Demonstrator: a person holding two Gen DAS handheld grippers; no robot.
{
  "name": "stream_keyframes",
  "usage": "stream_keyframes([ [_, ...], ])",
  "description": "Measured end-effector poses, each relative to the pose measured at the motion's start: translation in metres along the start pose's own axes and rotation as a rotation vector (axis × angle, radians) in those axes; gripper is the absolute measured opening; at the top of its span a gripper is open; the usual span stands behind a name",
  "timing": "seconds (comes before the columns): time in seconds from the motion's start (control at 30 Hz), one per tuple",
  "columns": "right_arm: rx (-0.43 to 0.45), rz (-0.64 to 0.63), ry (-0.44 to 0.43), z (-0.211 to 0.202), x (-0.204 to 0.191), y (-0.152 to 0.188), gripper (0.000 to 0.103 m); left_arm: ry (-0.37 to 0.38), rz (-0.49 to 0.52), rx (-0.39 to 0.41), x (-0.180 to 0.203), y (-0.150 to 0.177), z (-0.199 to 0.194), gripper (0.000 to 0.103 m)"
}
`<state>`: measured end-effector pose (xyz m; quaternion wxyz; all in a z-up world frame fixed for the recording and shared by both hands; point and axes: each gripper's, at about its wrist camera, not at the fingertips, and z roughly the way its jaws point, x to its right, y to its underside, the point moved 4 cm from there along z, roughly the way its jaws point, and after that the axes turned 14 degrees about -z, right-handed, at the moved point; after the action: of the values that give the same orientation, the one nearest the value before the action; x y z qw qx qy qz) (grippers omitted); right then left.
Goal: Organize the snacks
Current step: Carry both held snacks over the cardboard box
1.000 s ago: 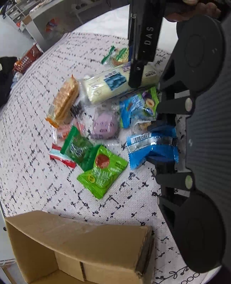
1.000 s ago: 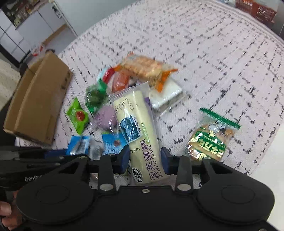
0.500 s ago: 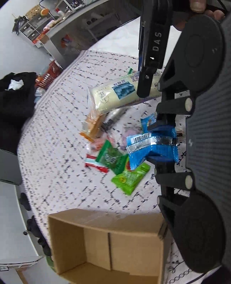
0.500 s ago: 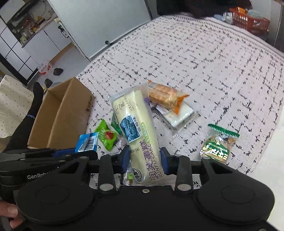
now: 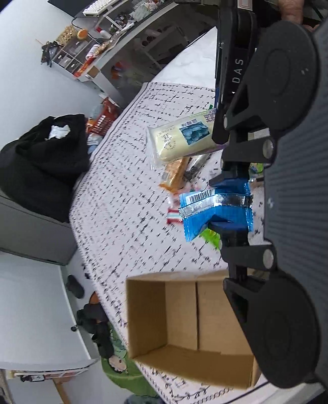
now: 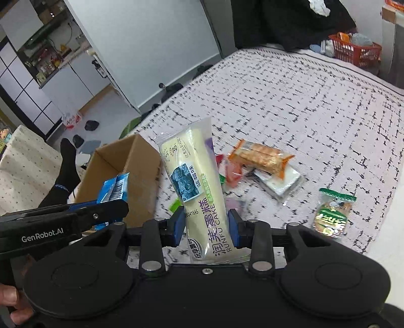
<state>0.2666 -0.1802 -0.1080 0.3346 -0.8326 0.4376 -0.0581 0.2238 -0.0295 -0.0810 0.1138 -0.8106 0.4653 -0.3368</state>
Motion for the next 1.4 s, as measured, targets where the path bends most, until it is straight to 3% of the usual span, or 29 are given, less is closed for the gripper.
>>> stream_keyframes([
  [0.63, 0.06, -0.011, -0.02, 0.007, -0.092, -0.011, 0.035, 0.002, -0.023, 0.051, -0.081, -0.015, -0.048, 0.028],
  [1.3, 0.019, -0.013, -0.048, 0.049, -0.136, -0.03, 0.035, 0.003, -0.134, 0.011, -0.143, -0.036, -0.03, 0.028],
  [1.4, 0.015, -0.008, -0.056, 0.058, -0.137, -0.035, 0.036, -0.039, -0.15, 0.002, -0.147, -0.039, -0.025, 0.034],
])
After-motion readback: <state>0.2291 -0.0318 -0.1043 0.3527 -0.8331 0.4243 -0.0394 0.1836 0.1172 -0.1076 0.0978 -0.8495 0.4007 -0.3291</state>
